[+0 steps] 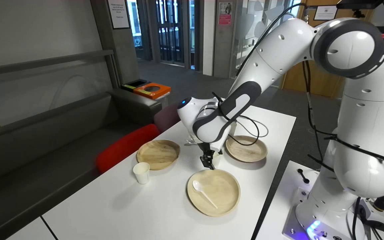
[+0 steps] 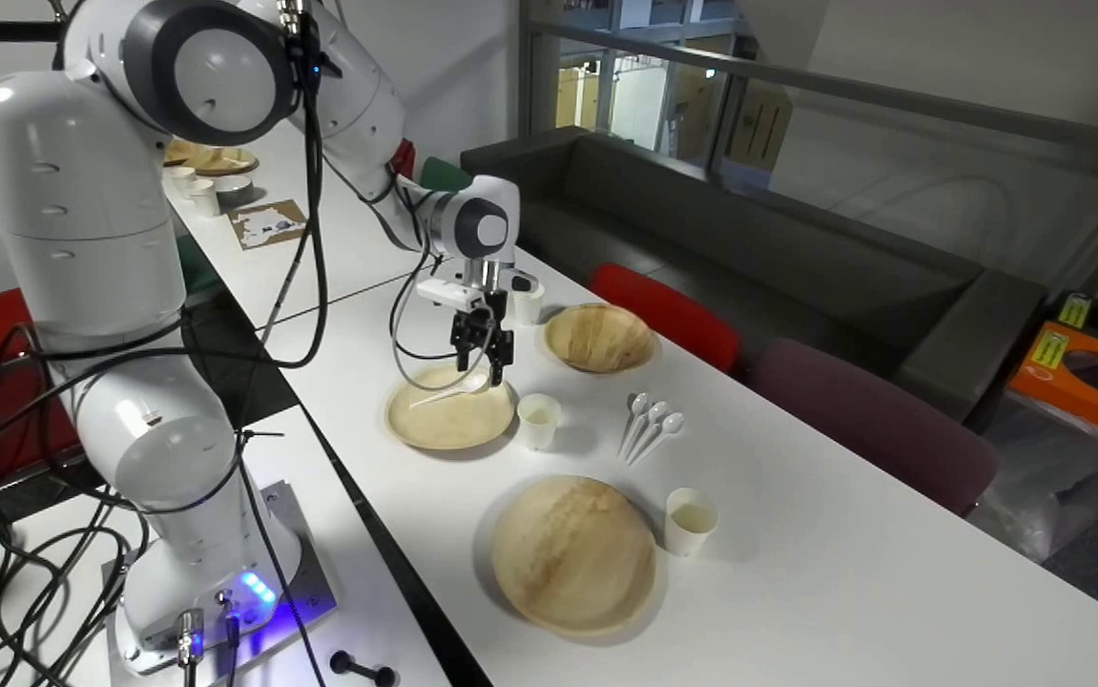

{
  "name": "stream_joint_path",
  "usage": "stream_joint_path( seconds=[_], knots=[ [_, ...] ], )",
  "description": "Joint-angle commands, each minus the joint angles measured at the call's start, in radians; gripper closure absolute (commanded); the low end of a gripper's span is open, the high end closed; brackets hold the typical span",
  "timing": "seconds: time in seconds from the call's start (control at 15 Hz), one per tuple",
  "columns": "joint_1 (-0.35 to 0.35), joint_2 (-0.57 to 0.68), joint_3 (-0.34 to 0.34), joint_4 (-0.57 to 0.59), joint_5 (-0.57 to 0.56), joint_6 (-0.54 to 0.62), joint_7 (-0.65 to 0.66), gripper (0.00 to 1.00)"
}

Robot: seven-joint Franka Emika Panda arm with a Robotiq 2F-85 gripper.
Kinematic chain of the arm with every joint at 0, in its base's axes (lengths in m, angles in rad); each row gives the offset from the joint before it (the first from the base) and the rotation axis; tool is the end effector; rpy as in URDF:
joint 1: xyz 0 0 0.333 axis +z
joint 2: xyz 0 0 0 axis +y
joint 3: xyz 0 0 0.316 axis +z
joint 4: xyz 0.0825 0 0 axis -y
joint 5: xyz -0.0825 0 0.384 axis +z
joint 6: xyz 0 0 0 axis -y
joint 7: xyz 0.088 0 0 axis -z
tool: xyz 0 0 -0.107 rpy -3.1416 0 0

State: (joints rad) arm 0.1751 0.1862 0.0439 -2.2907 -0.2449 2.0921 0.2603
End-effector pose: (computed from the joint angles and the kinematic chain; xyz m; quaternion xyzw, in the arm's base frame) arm 0.4749 0.0939 0.2456 0.9761 0.0602 -0.1630 0.1307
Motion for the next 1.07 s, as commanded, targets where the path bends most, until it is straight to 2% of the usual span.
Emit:
stream_joint_path(
  seconds=[0.0,0.13,0.47,0.6,1.0],
  knots=[
    [-0.013,-0.024,0.020,-0.036,-0.001,-0.003,0.001,0.00],
    [-0.015,-0.061,0.024,-0.076,-0.001,-0.003,-0.001,0.00],
    [-0.017,-0.074,0.025,-0.084,-0.001,-0.003,-0.001,0.00],
    [-0.021,-0.058,0.016,-0.092,-0.035,0.027,0.017,0.00],
    [-0.010,0.020,0.030,-0.091,-0.018,0.099,-0.003,0.00]
  ],
)
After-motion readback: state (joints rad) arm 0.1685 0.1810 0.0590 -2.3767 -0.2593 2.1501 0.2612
